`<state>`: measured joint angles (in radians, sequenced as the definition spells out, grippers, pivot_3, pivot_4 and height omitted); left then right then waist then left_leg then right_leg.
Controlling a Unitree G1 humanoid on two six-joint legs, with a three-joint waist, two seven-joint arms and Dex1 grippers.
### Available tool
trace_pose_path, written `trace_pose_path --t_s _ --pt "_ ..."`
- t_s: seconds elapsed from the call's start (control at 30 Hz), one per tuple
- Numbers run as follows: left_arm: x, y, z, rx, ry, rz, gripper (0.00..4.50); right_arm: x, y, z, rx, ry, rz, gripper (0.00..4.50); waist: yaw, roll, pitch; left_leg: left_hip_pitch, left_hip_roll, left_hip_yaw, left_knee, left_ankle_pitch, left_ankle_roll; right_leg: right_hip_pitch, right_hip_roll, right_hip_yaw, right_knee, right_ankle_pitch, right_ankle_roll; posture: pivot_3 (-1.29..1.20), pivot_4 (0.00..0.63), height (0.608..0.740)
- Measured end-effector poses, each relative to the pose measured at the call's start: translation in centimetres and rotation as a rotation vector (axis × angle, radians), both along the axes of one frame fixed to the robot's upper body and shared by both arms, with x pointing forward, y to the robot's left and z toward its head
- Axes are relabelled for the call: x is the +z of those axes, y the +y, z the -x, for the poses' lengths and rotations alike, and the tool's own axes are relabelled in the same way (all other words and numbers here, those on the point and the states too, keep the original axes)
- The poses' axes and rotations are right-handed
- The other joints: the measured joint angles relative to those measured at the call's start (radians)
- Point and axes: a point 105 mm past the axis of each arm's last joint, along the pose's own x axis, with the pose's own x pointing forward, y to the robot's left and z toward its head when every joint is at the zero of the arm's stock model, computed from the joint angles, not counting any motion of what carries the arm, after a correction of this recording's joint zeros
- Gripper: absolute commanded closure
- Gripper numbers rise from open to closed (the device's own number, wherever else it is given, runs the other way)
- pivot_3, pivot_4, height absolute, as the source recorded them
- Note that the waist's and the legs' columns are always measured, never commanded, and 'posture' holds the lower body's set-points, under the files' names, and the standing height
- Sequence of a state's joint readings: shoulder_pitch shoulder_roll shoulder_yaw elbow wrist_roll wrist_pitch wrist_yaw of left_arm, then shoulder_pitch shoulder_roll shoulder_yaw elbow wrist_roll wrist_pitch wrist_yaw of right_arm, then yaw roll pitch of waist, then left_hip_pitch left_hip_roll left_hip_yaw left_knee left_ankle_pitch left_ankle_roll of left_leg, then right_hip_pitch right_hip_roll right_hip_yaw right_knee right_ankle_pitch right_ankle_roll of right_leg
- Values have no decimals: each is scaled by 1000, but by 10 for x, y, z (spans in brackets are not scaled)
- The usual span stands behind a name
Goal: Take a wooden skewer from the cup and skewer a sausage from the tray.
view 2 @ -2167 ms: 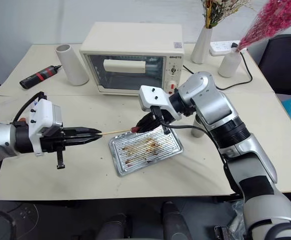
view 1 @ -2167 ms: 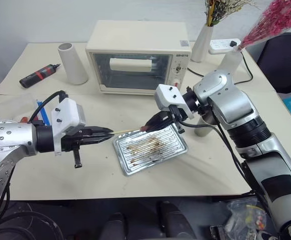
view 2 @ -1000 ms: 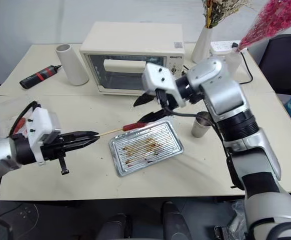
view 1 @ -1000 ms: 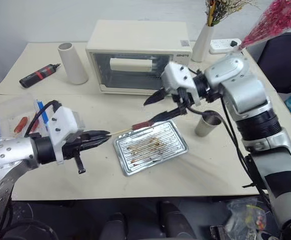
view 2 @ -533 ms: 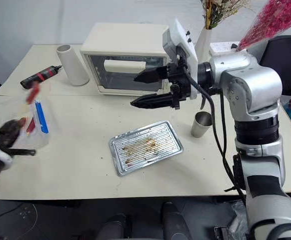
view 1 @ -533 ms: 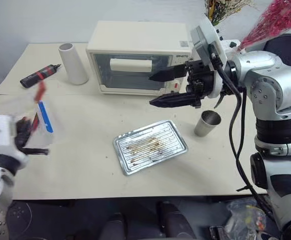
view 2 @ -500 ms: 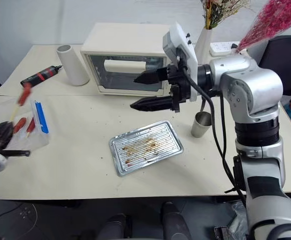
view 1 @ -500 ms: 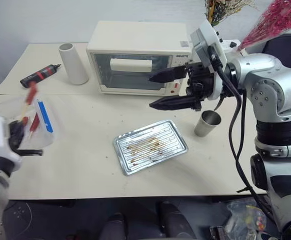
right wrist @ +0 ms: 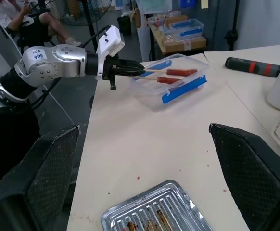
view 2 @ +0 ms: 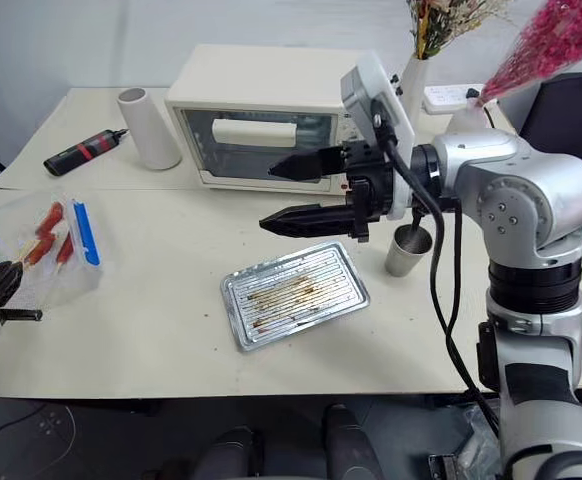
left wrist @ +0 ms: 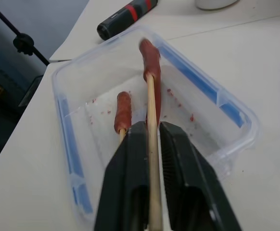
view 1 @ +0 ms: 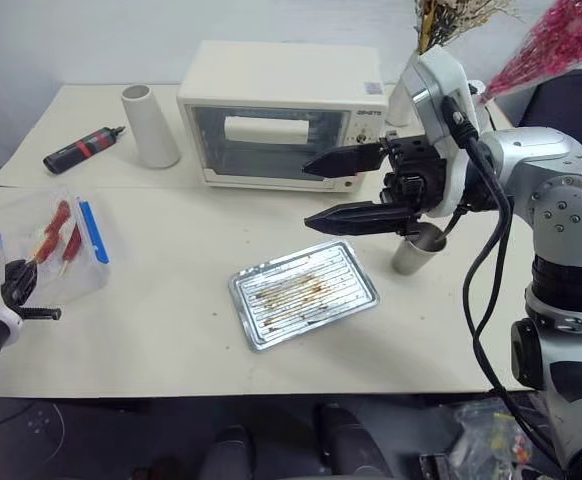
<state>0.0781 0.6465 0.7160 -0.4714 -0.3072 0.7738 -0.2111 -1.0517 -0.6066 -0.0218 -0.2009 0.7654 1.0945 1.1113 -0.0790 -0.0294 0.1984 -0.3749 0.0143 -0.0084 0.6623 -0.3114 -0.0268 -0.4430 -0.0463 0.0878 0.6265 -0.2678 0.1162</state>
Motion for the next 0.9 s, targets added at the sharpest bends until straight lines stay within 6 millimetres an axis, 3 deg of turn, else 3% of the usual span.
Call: trace_pose_path --t_s 0.33,0.47,0.6,0.77,0.9 --pt "7 -2 2 18 -14 -10 46 11 -7 -10 -84 -17 -9 0 0 0 0 0 1 0 -1 0 -1 -1 0 0 0 0 0 0 150 740" --pt "34 -2 15 -12 -74 15 17 12 -27 -24 -179 -50 10 0 1 0 0 -1 1 0 -1 -1 0 -1 0 0 -2 0 0 0 150 740" --pt "60 -10 44 -156 -117 56 17 -4 -67 -39 -289 -35 64 0 1 -1 0 -1 1 1 -1 -3 1 -1 0 0 -5 0 0 0 150 740" --pt "43 -15 105 -353 68 141 17 -45 -144 -37 -392 71 198 0 0 0 1 1 1 9 -2 -7 5 -1 2 -2 -9 -2 -3 0 150 740" --pt "30 -5 130 -388 155 204 17 -52 -181 -35 -439 81 220 0 -5 1 1 3 -1 20 0 -7 5 1 4 1 -8 -10 -17 0 150 740"
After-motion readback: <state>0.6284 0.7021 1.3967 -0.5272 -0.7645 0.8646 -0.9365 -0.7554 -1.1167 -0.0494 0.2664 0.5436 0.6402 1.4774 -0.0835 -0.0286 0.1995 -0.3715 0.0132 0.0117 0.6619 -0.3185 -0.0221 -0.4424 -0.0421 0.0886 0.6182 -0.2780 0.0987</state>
